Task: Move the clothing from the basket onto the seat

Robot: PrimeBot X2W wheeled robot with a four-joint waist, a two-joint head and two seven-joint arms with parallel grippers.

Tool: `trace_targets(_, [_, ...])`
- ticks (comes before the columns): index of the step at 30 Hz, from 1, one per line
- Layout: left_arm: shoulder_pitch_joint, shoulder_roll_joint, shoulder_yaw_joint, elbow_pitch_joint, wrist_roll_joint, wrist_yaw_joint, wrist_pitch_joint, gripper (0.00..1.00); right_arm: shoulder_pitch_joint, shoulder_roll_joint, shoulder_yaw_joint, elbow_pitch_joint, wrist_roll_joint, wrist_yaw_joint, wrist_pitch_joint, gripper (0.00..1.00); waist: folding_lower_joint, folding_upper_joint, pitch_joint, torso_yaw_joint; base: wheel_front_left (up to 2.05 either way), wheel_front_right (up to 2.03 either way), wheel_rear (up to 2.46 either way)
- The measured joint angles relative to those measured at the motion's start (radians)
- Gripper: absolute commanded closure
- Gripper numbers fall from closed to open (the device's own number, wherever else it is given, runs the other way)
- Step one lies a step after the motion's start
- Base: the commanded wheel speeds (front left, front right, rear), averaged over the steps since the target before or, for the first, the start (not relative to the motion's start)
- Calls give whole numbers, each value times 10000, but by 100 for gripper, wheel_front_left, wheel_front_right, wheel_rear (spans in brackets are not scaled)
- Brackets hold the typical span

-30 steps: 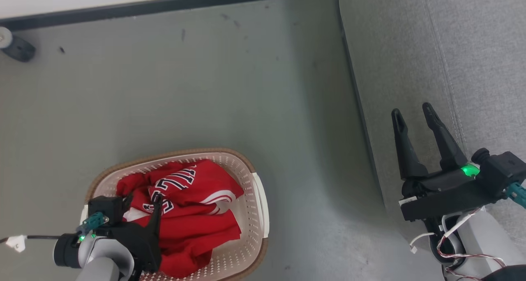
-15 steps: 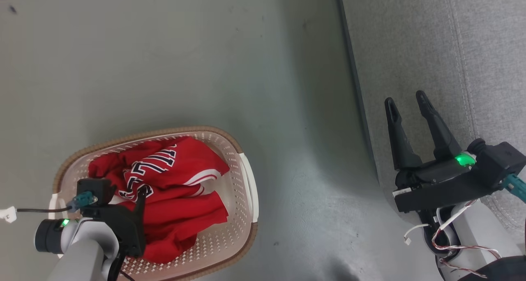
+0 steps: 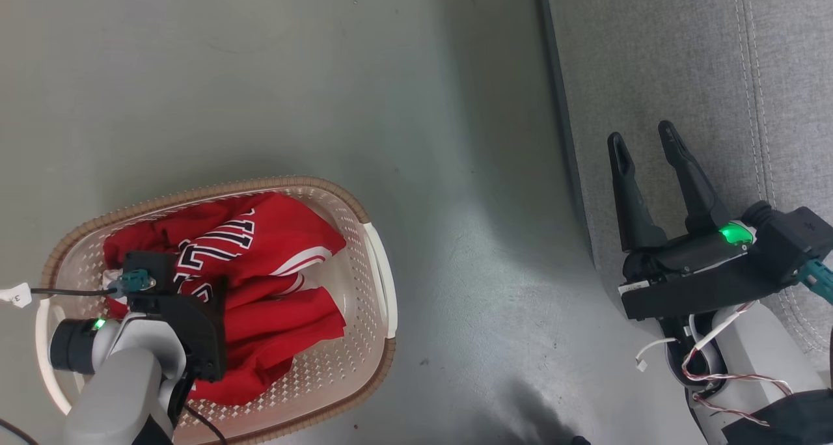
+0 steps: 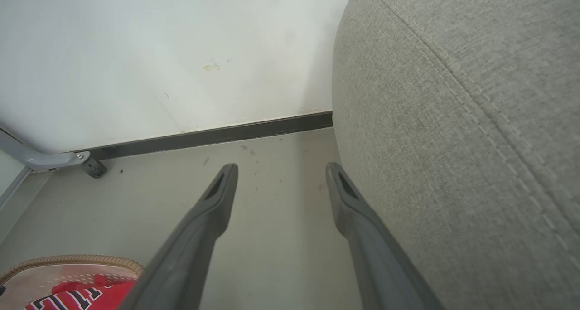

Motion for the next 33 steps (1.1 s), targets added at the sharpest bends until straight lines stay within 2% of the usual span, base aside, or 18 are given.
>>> trace_targets(2, [-36,-33,-8,104,-2,0,-2,0,-91,12,56,15,2,0,0,0,0,0,34,-26,0,0,0])
trace_targets(3, [-86,-46,-8,194,-2,0,0,64,-125,13,96,29,2,0,0,0,0,0,52,-43,0,0,0])
trace_targets(4, [-135,-54,-13,261,-2,0,0,100,-127,13,104,38,2,0,0,0,0,0,55,-49,0,0,0])
trace_targets(13, [-248,-238,12,704,-96,0,-127,100,-149,44,232,349,19,2,2,0,0,0,-208,-37,0,0,0])
trace_targets(18, [-185,-364,21,755,-230,-2,-535,100,-159,42,290,566,96,2,2,0,0,0,-510,-2,0,0,0])
trace_targets(25, [-118,-571,-40,700,-545,-4,-1101,100,-315,2,318,886,228,2,2,0,0,-2,-1154,120,0,0,0])
trace_targets(33, [685,-731,-224,548,-723,-48,-1791,100,-278,-140,401,1246,374,2,2,0,-3,-3,-2118,421,0,0,0])
